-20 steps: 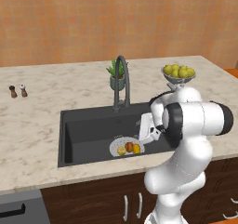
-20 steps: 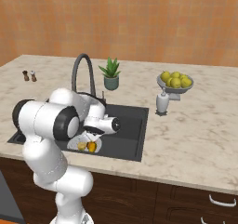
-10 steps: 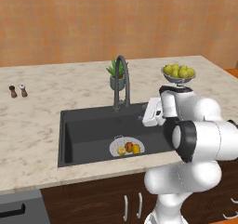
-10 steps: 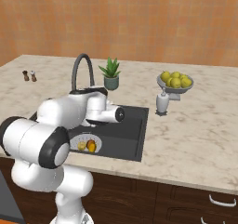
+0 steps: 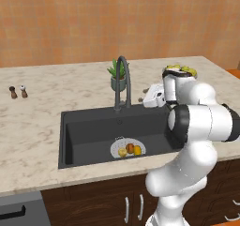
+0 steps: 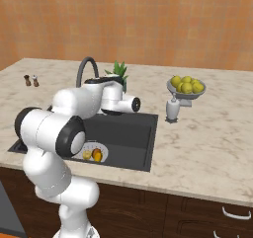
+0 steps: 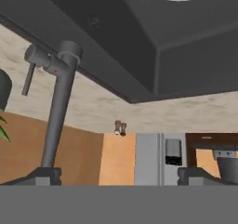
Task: Put the colander in the sink, put the peach, mango, kiwi in the colander, and turn on the sink faucet and pour water over the colander.
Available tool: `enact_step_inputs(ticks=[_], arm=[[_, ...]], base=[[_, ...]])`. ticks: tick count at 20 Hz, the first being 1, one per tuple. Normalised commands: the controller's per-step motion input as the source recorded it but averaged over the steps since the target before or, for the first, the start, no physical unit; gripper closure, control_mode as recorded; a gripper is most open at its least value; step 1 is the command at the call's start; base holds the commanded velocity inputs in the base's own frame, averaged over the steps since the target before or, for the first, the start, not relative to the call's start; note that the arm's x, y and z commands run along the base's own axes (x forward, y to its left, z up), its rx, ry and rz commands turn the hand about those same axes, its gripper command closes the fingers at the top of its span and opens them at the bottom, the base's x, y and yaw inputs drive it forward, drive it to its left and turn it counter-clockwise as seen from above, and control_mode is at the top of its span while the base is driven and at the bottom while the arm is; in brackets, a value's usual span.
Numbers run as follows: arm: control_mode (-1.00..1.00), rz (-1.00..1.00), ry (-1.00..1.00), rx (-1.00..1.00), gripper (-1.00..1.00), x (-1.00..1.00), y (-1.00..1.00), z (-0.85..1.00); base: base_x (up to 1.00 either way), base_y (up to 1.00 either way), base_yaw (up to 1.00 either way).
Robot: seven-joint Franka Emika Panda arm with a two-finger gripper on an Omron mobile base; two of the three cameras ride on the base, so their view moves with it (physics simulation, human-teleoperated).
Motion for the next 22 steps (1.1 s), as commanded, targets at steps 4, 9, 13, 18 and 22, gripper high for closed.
enact_step_inputs(ticks=[4,9,13,18,22], arm=[[-1.0,0.0,-0.05,0.17,-1.0,0.59,0.02,-0.15],[-1.0,0.0,-0.09,0.12,-1.0,0.53,0.2,-0.18],[-1.0,0.0,-0.01,0.0,-1.0,0.6,0.24,-0.28],[-1.0,0.0,0.0,0.04,-1.0,0.63,0.0,-0.12],[-1.0,0.0,0.0,0.05,-1.0,0.54,-0.02,-0.15]], base=[[0.0,0.0,0.0],[0.0,0.0,0.0],[0.0,0.0,0.0],[0.0,0.0,0.0],[0.0,0.0,0.0]])
